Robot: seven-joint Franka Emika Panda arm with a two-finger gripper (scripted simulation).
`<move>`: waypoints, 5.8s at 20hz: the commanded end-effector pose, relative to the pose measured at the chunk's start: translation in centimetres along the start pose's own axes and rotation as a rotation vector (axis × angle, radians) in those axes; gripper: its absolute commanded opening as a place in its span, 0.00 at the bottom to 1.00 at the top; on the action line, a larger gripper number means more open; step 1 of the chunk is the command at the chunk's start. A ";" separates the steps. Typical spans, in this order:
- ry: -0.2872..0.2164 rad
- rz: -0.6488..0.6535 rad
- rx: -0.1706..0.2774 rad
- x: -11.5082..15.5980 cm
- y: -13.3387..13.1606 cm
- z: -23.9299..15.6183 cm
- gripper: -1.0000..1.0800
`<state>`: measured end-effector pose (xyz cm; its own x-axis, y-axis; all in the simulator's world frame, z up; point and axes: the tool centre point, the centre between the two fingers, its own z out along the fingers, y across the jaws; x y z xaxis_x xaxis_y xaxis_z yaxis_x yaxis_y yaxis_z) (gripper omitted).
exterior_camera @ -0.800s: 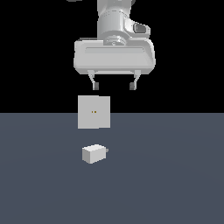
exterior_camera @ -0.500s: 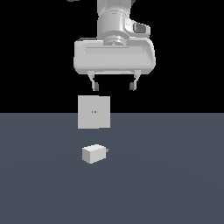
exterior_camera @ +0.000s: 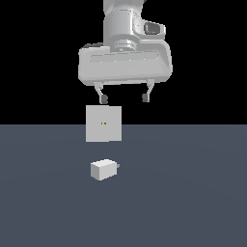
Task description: Plug the charger into the wall socket.
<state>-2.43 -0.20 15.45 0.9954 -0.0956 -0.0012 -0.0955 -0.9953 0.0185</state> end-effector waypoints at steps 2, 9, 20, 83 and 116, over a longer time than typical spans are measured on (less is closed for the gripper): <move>0.027 0.051 -0.007 -0.5 -0.2 0.6 0.96; 0.091 0.169 -0.023 -1.6 -0.8 2.0 0.96; 0.176 0.329 -0.046 -2.8 -1.7 4.1 0.96; 0.360 0.685 -0.113 -4.0 -4.0 14.2 0.00; 0.389 0.184 -0.019 -1.5 -4.7 8.3 0.00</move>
<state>-3.68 4.33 6.55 0.8782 -0.2909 0.3796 -0.3147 -0.9492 0.0007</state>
